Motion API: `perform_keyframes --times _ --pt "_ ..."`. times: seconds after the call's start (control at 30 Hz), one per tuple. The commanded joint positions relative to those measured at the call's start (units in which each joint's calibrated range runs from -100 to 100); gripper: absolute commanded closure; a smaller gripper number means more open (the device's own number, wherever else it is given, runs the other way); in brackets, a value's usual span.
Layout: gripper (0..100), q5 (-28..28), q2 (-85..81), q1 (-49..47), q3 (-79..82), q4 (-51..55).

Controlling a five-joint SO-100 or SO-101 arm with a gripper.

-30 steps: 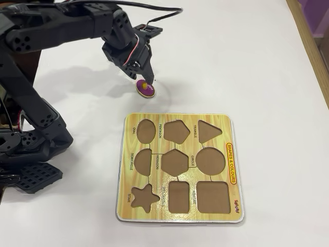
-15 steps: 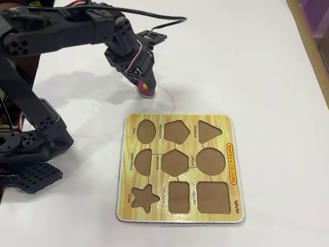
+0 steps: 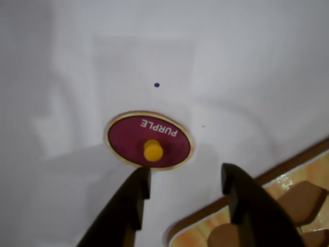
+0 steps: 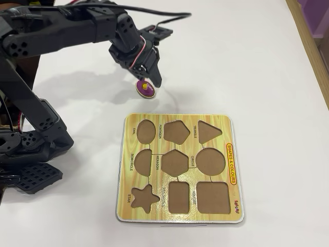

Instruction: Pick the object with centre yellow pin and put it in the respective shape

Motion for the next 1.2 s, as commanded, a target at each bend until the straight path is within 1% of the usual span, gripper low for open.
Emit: perform_keyframes --times 0.0,0.5,1.17 --pt "83 -0.2 -2.7 -0.6 -3.0 -0.6" --pt "83 -0.3 -2.6 -3.6 -3.6 -0.6" --pt "83 -0.3 -2.7 -3.9 -3.6 -0.6"
